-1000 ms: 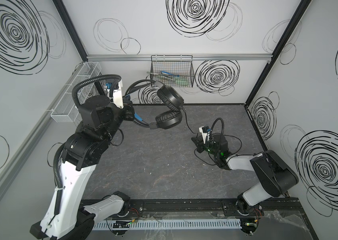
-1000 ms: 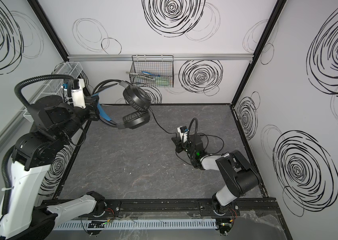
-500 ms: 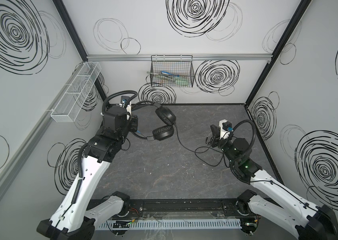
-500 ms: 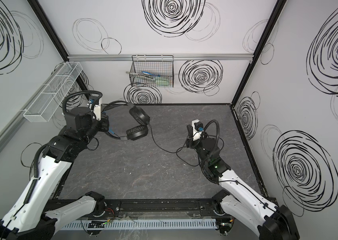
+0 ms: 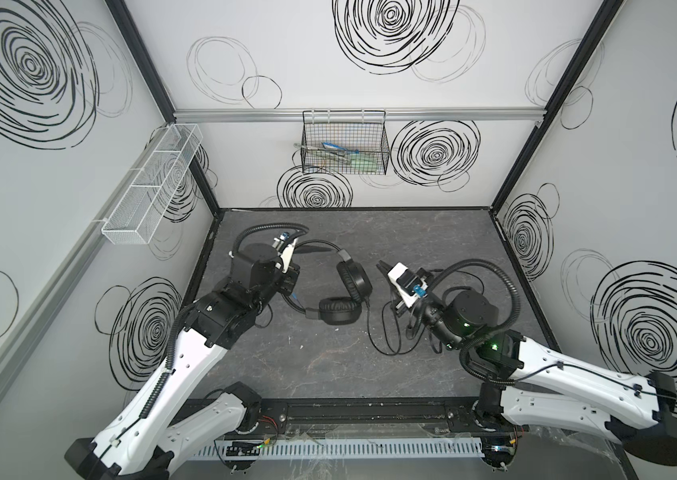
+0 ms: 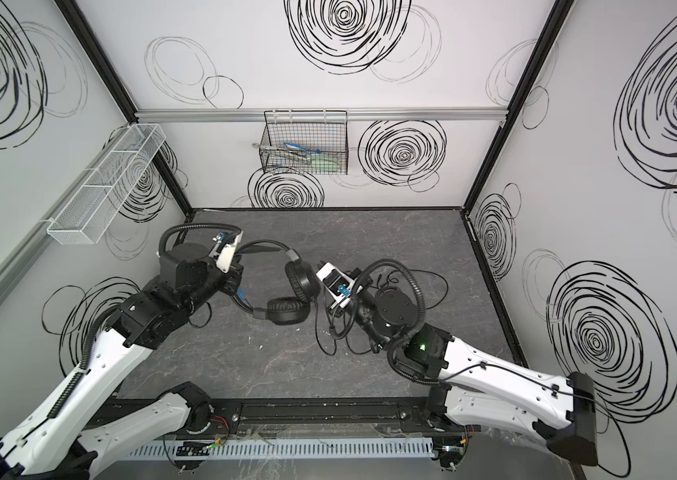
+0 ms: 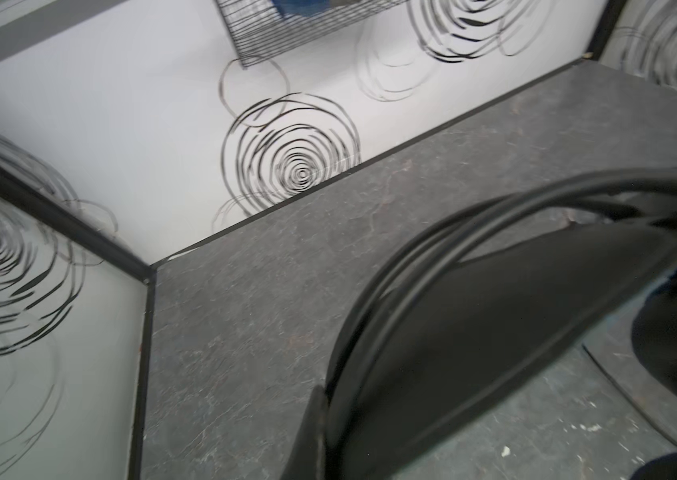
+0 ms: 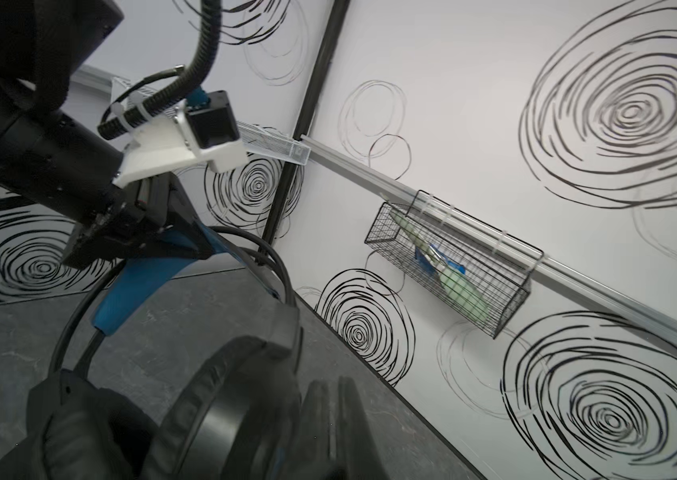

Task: Wrap the headphones
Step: 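Bring the right gripper with the cable toward the held headphones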

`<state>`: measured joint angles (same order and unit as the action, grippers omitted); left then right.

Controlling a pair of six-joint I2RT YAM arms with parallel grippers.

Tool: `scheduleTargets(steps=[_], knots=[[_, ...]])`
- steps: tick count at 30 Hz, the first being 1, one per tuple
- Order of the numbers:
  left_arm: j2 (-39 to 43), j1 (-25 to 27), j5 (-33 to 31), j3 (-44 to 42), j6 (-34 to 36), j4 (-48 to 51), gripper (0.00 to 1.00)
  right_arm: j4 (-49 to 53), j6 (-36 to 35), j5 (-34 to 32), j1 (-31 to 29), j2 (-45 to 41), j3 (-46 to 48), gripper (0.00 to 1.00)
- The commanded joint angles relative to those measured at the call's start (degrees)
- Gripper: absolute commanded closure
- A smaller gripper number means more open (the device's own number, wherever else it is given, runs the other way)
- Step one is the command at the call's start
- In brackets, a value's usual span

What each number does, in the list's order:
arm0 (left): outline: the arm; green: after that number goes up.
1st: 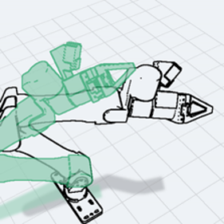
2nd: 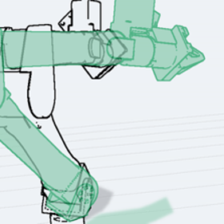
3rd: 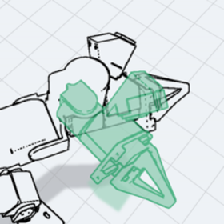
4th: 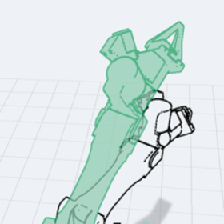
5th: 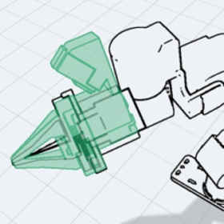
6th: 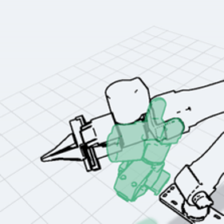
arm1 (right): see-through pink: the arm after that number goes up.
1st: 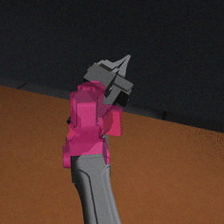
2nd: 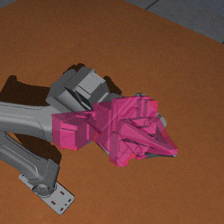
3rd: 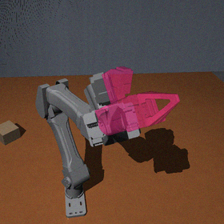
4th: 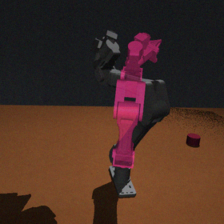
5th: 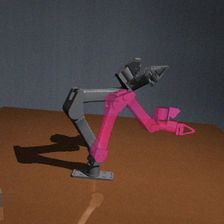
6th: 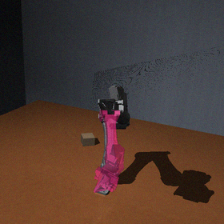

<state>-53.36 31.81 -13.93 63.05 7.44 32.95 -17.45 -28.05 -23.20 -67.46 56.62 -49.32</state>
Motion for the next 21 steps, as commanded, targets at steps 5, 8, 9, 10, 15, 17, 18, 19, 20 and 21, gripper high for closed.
scheduleTargets(steps=[5,8,9,10,15,17,18,19,20,21], knots=[[1.7,6.8,0.3,-2.9,0.4,-7.9,1.00,4.6,-4.4,-4.7,-0.1,7.8,-8.2,1.00],[1.8,6.9,1.4,-3.6,0.3,-8.4,1.00,6.5,-3.1,-3.8,2.6,10.1,-11.2,1.00],[1.9,7.0,1.8,-3.6,0.3,-8.6,1.00,7.3,-2.4,-3.0,4.0,10.9,-12.2,1.00],[1.9,7.0,2.5,-3.6,0.4,-8.8,1.00,8.7,-1.3,-2.0,5.7,12.0,-13.5,1.00],[2.5,7.3,6.4,-4.2,1.1,-9.8,1.00,10.9,0.5,0.6,10.9,16.4,-17.0,1.00],[2.9,7.4,8.8,-4.9,1.8,-10.2,1.00,11.2,1.1,2.7,12.4,17.3,-17.7,1.00],[3.1,7.3,10.1,-5.2,2.1,-10.6,1.00,11.0,1.0,3.2,12.8,17.6,-17.9,1.00],[3.4,7.3,11.7,-5.5,2.3,-11.0,1.00,10.9,0.8,3.5,13.1,18.1,-18.4,1.00],[3.7,7.3,13.0,-5.9,2.4,-11.8,1.00,10.8,0.6,3.7,13.4,18.5,-18.8,1.00],[3.9,7.3,14.0,-6.2,2.4,-12.4,1.00,10.8,0.4,4.0,13.9,18.8,-19.2,1.00]])
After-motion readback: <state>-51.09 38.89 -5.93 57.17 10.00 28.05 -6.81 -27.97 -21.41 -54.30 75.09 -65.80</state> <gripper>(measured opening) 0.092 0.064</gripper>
